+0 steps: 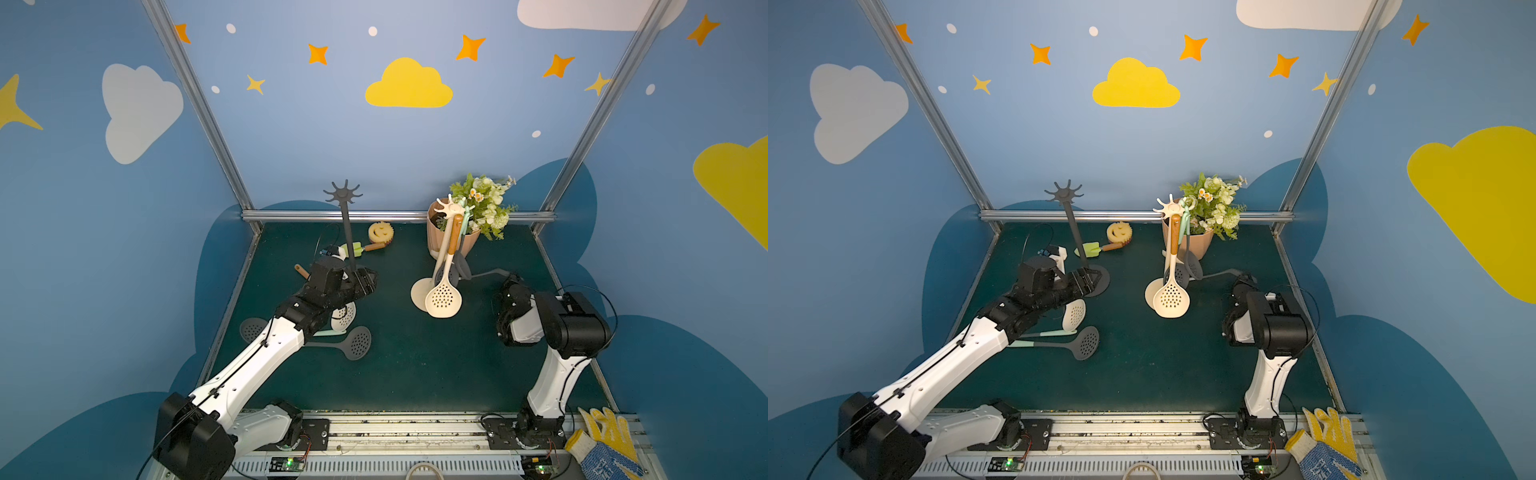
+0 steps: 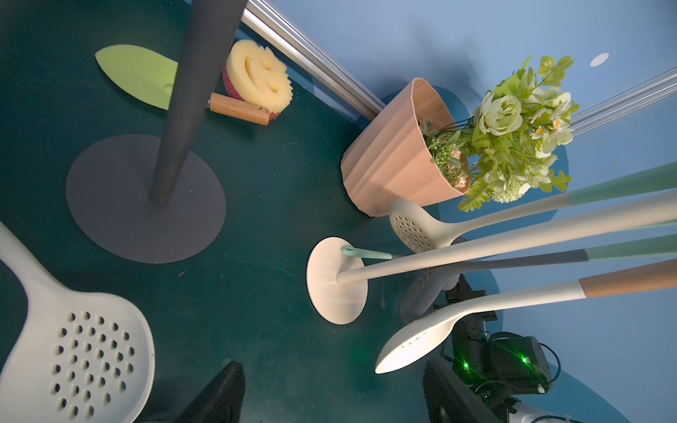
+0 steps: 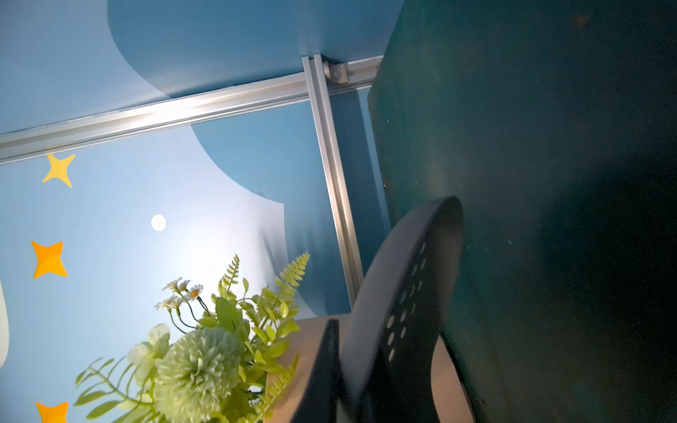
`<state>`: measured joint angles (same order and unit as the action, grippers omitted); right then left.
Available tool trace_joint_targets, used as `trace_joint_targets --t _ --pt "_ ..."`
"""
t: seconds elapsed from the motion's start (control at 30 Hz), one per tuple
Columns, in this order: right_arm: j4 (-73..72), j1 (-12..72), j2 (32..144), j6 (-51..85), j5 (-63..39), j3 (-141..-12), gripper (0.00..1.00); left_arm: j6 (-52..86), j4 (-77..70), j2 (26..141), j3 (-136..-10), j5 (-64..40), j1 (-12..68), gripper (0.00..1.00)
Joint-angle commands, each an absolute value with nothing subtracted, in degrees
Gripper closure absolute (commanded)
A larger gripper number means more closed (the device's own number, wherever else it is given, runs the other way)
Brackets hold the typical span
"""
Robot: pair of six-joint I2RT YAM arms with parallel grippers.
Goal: Hang the skimmer on the kitchen utensil rack
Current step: Pick up the skimmer from the center of the board.
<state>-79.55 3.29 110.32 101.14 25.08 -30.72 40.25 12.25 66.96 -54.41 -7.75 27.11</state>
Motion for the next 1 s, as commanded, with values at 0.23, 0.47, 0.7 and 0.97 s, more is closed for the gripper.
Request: trace_joint_targets --t 0.23,0.47,0.7,0.97 --pt "-77.2 -5.2 102.0 93.4 12.9 -31.5 1.00 39.9 10.1 68.4 -56.6 -9.6 26.9 0.22" --pt "-61.2 -10.6 89.0 86.5 3.0 -30.6 1.00 38.7 10.8 68.8 -57.0 -10.1 27.4 0.23" --pt "-26.0 -14.6 69.1 76.8 -4.3 -31.8 1.00 38.1 10.2 68.0 -55.1 -9.7 28.4 0.23" --pt "-2.6 -16.2 56.3 67.2 -9.7 -31.9 1.00 35.7 10.4 67.8 -54.4 -8.2 32.2 0.24"
